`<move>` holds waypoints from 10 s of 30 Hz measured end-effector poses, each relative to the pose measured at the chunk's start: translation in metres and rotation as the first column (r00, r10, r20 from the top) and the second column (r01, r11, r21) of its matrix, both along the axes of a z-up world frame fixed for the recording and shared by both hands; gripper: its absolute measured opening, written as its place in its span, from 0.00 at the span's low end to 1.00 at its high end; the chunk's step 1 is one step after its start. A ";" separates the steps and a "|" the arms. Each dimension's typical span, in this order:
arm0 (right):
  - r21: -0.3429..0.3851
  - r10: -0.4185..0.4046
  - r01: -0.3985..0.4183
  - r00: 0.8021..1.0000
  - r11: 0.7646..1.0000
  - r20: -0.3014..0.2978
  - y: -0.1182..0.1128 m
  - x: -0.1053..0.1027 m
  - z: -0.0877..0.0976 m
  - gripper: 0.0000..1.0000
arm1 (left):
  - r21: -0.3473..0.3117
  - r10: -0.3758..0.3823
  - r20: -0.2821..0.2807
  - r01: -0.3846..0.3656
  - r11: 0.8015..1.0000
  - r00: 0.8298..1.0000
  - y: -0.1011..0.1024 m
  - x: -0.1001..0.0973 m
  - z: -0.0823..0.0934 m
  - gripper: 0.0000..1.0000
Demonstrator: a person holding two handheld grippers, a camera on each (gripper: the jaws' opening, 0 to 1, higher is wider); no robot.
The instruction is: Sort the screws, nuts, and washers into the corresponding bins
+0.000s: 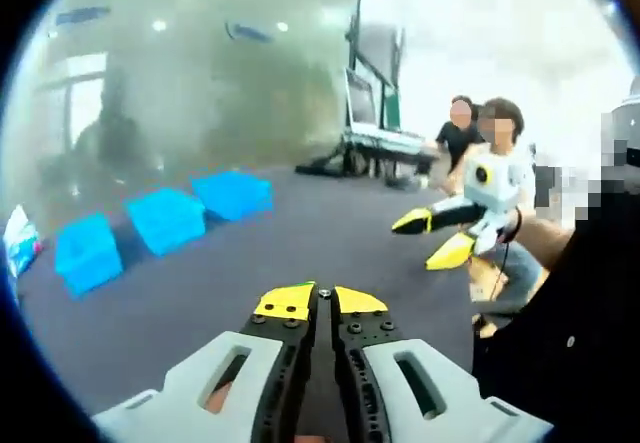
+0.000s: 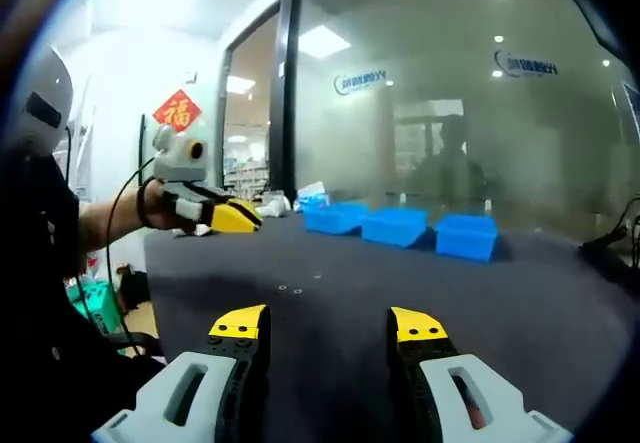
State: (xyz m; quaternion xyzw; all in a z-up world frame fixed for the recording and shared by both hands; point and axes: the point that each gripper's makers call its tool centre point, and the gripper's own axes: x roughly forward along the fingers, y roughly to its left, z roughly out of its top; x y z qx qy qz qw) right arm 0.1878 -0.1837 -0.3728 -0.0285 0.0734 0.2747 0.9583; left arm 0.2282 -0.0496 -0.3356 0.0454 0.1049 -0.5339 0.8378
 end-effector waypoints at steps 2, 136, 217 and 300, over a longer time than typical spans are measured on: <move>-0.001 -0.003 0.003 1.000 1.000 0.004 0.000 0.000 0.001 0.43 | -0.027 0.021 0.005 -0.021 0.999 1.000 0.005 -0.002 0.003 0.05; -0.098 0.118 -0.126 0.990 0.987 -0.083 0.013 0.012 -0.002 0.42 | -0.096 0.398 0.046 -0.392 0.915 0.916 0.157 -0.010 -0.018 0.48; -0.309 0.422 -0.551 0.816 0.775 -0.395 0.108 0.081 -0.054 0.03 | -0.095 0.470 0.024 -0.466 0.879 0.882 0.186 -0.008 -0.019 0.44; -0.069 -0.085 0.082 0.995 0.994 -0.045 0.064 0.361 0.040 0.33 | -0.149 0.537 0.039 -0.527 0.837 0.843 0.191 -0.001 -0.004 0.44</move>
